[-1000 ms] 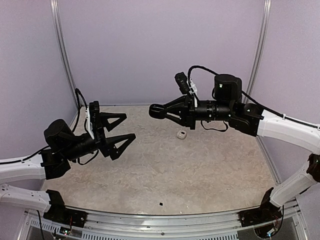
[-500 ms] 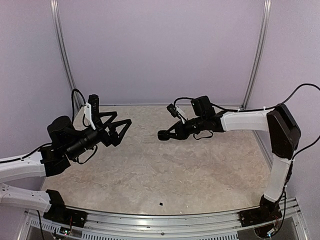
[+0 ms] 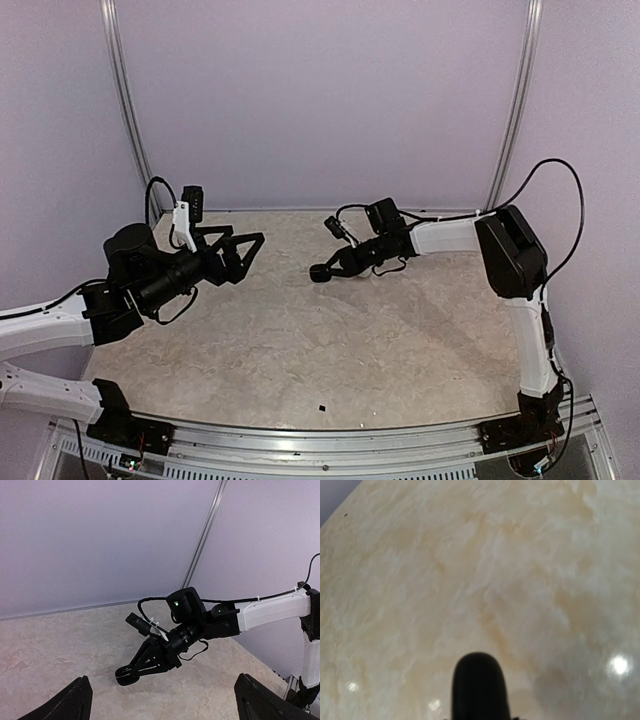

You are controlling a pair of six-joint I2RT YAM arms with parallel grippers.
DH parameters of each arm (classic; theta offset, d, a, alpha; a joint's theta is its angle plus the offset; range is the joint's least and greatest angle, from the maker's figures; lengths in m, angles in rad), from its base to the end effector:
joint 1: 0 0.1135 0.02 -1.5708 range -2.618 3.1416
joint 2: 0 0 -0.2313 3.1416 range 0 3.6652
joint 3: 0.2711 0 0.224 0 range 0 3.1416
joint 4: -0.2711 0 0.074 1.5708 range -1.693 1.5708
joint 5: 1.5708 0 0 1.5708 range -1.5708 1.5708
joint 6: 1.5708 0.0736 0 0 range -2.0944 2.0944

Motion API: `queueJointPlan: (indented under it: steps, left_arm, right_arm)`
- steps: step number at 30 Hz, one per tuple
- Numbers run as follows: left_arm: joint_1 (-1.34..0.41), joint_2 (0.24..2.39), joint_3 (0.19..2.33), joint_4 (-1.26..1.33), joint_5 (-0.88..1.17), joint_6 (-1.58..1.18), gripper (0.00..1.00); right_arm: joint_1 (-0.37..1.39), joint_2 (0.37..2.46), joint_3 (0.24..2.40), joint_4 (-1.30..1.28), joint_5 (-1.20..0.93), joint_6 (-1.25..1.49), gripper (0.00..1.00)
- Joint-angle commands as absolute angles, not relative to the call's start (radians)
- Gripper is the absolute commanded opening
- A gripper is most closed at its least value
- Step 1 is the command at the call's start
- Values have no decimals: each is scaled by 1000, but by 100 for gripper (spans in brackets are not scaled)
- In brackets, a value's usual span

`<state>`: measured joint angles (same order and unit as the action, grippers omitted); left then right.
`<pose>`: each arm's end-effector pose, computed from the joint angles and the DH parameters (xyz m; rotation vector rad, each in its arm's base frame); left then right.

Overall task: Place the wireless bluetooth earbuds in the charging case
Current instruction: Place the charging case with the earbuds at the center of the board.

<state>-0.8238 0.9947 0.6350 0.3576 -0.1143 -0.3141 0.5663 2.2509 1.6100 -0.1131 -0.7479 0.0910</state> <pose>0.1857 -0.1882 0.2873 0.3204 1.5985 -0.7966 0.3677 0.2931 0.1248 -0.9355 2.1771 1.1939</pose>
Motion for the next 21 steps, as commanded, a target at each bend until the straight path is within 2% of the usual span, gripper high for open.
queueJointPlan:
  steps: [1,7,10,14,17,21]
  left_arm:
    - [-812,995,652,333,-132,-335,99]
    - [-798,1033,696,260,-151,-356,99]
    - [-795,1040,694,264,-151,-363,99]
    - [-782,1043,694,263,-153,-370,99]
    - [-763,1055,718,232,-143,-386,99]
    - [-743,1088,749,191,-121,-409,99]
  right_arm:
    - [561,2337,1708,-163,-789,72,17]
    - [557,2406,1774,-183,-761,59,20]
    - [555,2409,1776,-185,-731,55,25]
    - [555,2400,1784,-200,-696,40,41]
    - [555,2384,1796,-213,-669,29,57]
    - [555,2352,1828,-253,-628,10,66]
